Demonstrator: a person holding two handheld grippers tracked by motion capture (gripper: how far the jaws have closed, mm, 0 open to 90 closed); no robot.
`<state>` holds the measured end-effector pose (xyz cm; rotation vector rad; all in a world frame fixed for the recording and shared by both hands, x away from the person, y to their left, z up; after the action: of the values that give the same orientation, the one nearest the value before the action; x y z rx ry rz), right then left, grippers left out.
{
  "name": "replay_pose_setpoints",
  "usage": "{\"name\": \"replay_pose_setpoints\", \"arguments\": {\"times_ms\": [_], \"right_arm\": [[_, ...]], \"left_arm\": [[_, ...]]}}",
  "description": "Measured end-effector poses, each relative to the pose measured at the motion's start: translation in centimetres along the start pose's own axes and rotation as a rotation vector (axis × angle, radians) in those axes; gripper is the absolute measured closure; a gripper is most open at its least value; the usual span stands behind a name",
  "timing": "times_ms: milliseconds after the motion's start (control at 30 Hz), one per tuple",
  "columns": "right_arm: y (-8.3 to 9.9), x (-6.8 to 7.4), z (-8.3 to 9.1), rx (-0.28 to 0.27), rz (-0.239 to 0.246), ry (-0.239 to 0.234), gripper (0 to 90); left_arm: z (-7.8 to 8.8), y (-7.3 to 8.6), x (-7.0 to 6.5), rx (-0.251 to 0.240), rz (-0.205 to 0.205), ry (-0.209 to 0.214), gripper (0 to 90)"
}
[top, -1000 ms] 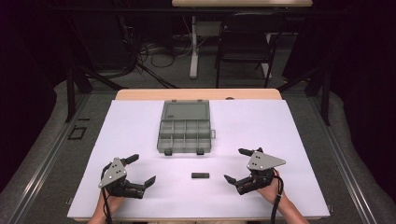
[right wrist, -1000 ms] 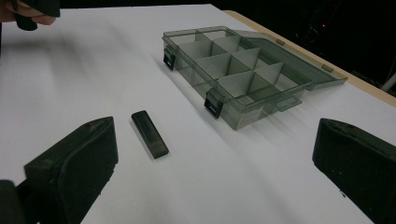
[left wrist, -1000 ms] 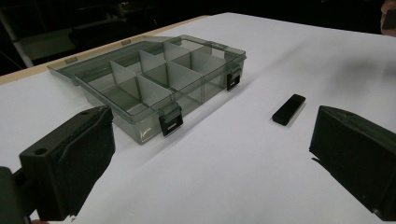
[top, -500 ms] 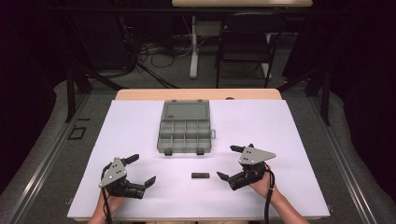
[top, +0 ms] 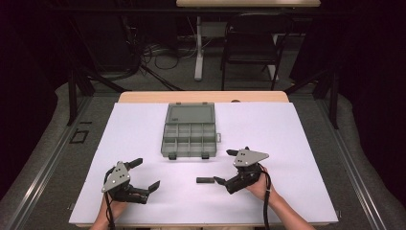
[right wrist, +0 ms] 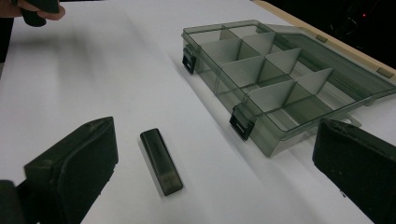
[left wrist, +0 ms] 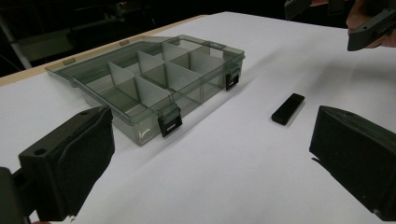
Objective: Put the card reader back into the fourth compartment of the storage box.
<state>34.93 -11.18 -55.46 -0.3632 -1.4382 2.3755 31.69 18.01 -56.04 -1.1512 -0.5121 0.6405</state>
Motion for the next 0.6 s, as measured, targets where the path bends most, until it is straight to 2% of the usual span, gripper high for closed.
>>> {"name": "replay_pose_setpoints", "arguments": {"times_ms": [300, 600], "right_arm": [[0.1, 0.1, -1.4, 0.013, 0.000, -0.027, 0.0], [0.1, 0.1, -2.4, -0.002, -0.017, -0.089, 0.0]], "left_arm": [[0.1, 0.0, 0.0, 0.001, 0.001, -0.003, 0.0], [0.0, 0.0, 0.0, 0.000, -0.001, 0.006, 0.0]]}}
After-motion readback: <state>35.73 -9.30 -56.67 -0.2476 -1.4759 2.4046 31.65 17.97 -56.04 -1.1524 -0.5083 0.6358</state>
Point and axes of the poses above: each handheld gripper's, and its own axes: z roughly backward along the jaws, y roughly out of its underside, x roughly to its left, the point moved 7 cm from there along -z, roughly forward along the jaws, and after that the axes turned 5 degrees about -y, right-handed, at the moved point
